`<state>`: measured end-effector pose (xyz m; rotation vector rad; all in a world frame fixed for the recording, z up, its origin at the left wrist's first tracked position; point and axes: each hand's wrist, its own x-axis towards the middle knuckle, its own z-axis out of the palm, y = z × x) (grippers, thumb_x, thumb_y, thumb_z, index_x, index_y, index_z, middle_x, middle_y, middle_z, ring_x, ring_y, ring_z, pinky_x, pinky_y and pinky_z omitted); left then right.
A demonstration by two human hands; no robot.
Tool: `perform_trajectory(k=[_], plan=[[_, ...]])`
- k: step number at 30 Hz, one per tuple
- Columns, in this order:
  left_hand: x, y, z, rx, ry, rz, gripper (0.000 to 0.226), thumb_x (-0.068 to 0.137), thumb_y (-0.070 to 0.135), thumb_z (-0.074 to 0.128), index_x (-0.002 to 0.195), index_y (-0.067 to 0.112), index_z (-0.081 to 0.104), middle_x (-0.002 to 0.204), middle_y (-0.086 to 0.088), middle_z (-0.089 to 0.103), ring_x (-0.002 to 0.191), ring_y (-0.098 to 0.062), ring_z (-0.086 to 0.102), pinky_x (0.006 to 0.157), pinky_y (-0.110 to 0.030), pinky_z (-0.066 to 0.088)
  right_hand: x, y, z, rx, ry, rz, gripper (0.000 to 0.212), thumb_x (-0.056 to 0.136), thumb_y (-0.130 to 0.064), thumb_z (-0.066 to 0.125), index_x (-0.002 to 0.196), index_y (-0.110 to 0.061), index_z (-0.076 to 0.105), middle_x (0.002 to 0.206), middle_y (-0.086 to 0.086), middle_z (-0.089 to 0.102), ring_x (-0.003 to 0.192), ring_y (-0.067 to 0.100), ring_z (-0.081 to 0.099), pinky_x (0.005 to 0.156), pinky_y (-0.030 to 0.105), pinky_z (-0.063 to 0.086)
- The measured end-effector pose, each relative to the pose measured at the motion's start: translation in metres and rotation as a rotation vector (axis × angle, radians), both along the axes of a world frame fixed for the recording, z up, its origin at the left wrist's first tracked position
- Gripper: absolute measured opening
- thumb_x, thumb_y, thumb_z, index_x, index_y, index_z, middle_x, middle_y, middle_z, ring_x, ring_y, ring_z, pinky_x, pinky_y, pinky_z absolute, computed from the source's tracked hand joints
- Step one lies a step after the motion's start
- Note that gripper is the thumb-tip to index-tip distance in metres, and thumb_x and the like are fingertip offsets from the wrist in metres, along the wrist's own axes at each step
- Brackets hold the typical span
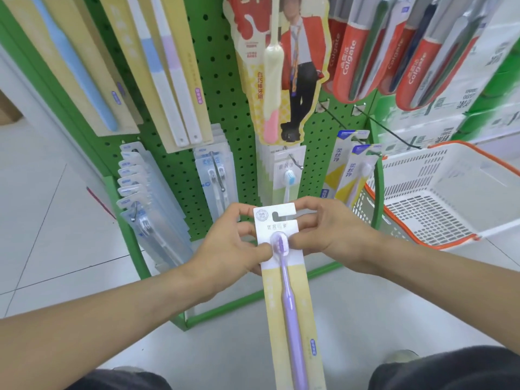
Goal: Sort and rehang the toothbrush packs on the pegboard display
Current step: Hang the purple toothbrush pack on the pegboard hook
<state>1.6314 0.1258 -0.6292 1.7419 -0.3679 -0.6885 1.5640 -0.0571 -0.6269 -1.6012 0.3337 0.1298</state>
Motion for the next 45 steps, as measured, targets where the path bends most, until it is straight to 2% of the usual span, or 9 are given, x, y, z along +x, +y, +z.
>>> perform_trajectory(k=[8,12,15,22,26,31,35,41,45], plan=[[-0.009,0.004,0.004,0.116,0.042,-0.243,0.026,0.096,-0.001,0.053,0.107,0.017,0.067,0.094,-0.017,0.078,0.088,-0.036,0.075,0.077,-0.05,0.062,0.001,0.004,-0.002,0.029,0.004,-0.072,0.037,0.083,0.017,0.067,0.115,-0.002,0.065,0.095,0.017,0.078,0.08,0.028,0.075,0.078,0.041,0.063],[-0.007,0.007,0.005,0.101,0.038,-0.187,0.025,0.095,0.0,0.055,0.113,0.014,0.068,0.091,-0.014,0.078,0.086,-0.032,0.076,0.077,-0.049,0.063,0.001,0.007,-0.002,-0.173,-0.031,-0.029,0.022,0.084,0.008,0.074,0.101,-0.006,0.068,0.082,0.016,0.073,0.074,0.024,0.072,0.074,0.038,0.064],[-0.006,0.009,0.005,0.102,0.045,-0.156,0.025,0.094,0.0,0.056,0.113,0.012,0.068,0.09,-0.011,0.079,0.083,-0.03,0.077,0.074,-0.048,0.064,-0.002,0.012,-0.002,-0.148,0.044,0.034,0.012,0.091,0.001,0.07,0.102,0.003,0.066,0.085,0.024,0.073,0.071,0.023,0.073,0.063,0.035,0.063],[-0.007,0.009,0.001,0.088,0.066,-0.235,0.029,0.096,-0.001,0.054,0.112,0.019,0.067,0.095,-0.01,0.079,0.087,-0.027,0.077,0.075,-0.042,0.064,-0.004,0.018,-0.004,-0.188,0.061,0.041,0.01,0.091,0.002,0.064,0.1,0.005,0.066,0.08,0.016,0.074,0.067,0.023,0.073,0.057,0.036,0.061],[-0.006,0.013,0.0,0.153,0.074,-0.35,0.027,0.095,-0.006,0.053,0.111,0.013,0.065,0.094,-0.01,0.078,0.082,-0.021,0.077,0.069,-0.034,0.063,-0.003,0.019,-0.004,-0.139,0.047,-0.027,0.018,0.089,0.003,0.065,0.107,0.006,0.067,0.092,0.02,0.076,0.07,0.025,0.073,0.054,0.032,0.057],[-0.006,0.014,-0.004,0.155,0.036,-0.33,0.032,0.088,-0.011,0.056,0.109,0.01,0.068,0.096,-0.015,0.078,0.083,-0.023,0.076,0.076,-0.044,0.063,-0.005,0.019,-0.004,-0.132,0.095,0.168,0.028,0.087,0.007,0.066,0.114,-0.002,0.069,0.102,0.018,0.077,0.088,0.033,0.076,0.068,0.039,0.063],[-0.004,0.015,-0.008,0.148,-0.002,-0.31,0.038,0.083,-0.015,0.061,0.108,0.013,0.066,0.098,-0.014,0.077,0.082,-0.022,0.074,0.08,-0.052,0.06,-0.007,0.02,-0.002,-0.198,0.124,0.231,0.022,0.088,0.005,0.064,0.107,-0.001,0.074,0.097,0.015,0.078,0.082,0.023,0.077,0.06,0.033,0.062],[-0.003,0.017,-0.014,0.183,0.028,-0.483,0.035,0.097,-0.005,0.054,0.124,0.017,0.056,0.111,-0.015,0.074,0.099,-0.024,0.074,0.084,-0.044,0.062,-0.005,0.018,0.001,-0.192,0.071,0.131,0.019,0.085,0.006,0.062,0.1,0.002,0.073,0.091,0.017,0.078,0.079,0.03,0.076,0.058,0.035,0.061],[-0.006,0.017,-0.011,0.149,-0.021,-0.513,0.036,0.092,-0.011,0.05,0.121,0.01,0.054,0.093,-0.002,0.07,0.088,-0.015,0.068,0.077,-0.034,0.058,-0.004,0.016,0.004,-0.175,0.06,0.121,0.019,0.087,0.005,0.06,0.1,0.0,0.073,0.091,0.017,0.077,0.078,0.027,0.075,0.059,0.033,0.06]])
